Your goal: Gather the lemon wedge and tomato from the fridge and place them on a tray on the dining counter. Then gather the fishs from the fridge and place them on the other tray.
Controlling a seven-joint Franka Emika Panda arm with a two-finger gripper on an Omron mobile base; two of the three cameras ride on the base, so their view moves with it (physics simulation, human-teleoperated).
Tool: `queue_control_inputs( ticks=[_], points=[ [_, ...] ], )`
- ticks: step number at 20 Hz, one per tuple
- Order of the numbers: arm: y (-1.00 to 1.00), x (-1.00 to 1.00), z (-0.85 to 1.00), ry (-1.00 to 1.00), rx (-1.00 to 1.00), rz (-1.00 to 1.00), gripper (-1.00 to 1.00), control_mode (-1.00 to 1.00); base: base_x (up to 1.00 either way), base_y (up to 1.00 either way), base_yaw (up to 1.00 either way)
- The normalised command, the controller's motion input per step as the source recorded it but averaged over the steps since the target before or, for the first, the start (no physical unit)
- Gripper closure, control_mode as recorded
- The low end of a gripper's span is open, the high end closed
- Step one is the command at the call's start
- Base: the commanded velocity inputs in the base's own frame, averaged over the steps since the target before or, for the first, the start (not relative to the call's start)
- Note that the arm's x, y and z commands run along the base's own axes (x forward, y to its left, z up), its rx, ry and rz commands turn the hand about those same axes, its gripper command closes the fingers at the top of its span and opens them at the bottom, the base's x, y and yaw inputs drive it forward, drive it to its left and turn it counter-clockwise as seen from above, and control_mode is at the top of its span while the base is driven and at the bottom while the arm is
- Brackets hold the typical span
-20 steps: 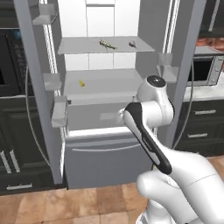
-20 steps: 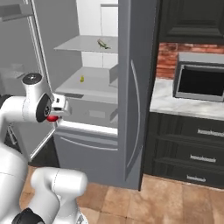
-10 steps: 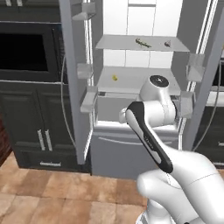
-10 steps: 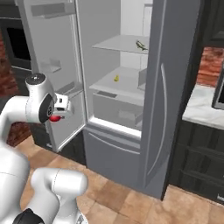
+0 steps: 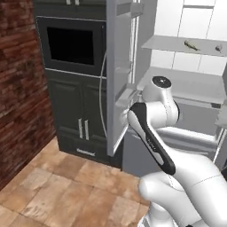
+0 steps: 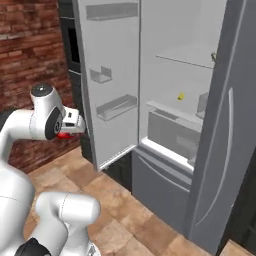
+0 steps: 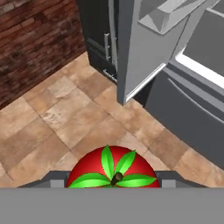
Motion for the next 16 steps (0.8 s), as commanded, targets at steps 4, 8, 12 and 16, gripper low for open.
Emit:
queue_control_inputs(
  ticks=[4, 8, 12, 16],
  points=[
    [0.0, 0.0, 0.0, 0.0, 0.0, 0.0, 1.0, 1.0, 0.0, 0.0, 0.56],
    [0.0, 0.0, 0.0, 0.0, 0.0, 0.0, 1.0, 1.0, 0.0, 0.0, 0.62],
    [0.0, 0.0, 0.0, 0.0, 0.0, 0.0, 1.0, 1.0, 0.06, 0.0, 0.62],
    [0.0, 0.0, 0.0, 0.0, 0.0, 0.0, 1.0, 1.0, 0.12, 0.0, 0.63]
  ],
)
